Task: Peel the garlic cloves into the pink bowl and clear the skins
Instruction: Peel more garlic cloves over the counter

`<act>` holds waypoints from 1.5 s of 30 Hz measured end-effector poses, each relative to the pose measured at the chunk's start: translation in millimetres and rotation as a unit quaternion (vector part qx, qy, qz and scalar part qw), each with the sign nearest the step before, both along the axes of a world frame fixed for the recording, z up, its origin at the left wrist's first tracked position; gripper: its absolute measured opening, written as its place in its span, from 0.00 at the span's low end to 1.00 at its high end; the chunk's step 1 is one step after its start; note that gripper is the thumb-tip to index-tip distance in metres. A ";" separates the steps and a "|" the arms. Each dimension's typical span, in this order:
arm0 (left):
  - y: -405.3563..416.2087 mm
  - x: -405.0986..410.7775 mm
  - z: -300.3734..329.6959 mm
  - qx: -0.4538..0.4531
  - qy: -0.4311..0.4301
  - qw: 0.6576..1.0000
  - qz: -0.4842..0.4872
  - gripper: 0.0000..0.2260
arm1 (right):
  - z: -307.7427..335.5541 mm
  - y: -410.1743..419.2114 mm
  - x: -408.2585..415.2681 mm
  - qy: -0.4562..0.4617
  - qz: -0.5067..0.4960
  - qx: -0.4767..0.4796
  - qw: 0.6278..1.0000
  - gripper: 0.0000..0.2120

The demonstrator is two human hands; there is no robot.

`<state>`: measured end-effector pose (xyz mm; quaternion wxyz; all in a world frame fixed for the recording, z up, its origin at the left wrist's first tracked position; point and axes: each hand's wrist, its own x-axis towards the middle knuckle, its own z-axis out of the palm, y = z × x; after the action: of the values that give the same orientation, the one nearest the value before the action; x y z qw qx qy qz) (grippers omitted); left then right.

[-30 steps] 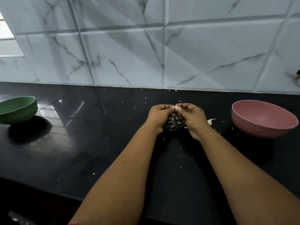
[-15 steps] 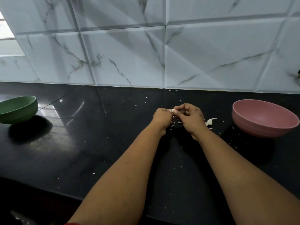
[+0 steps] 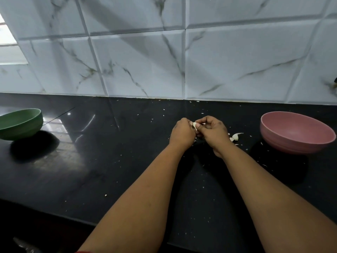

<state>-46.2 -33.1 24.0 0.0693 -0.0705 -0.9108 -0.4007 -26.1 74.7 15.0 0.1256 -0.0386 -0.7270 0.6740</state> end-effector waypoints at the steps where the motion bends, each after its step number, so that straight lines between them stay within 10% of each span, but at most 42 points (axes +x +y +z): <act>1: 0.4 0.2 0.0 -0.006 0.000 1.000 -0.003 0.10 | 0.1 -0.6 0.4 -0.006 0.008 -0.018 1.000 0.03; 22: -2.6 -6.2 -4.9 0.232 0.039 0.972 -0.006 0.03 | -0.4 -0.5 0.3 0.046 -0.027 -0.034 0.998 0.08; 45: -14.5 -7.6 1.4 0.359 -0.133 0.913 -0.144 0.09 | -0.1 0.3 4.0 0.052 0.056 -0.107 0.991 0.06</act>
<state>-53.8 -47.6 25.4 -0.0903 -0.1177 -0.6866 -0.7117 -22.1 75.0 14.9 0.1202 0.0245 -0.6438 0.7553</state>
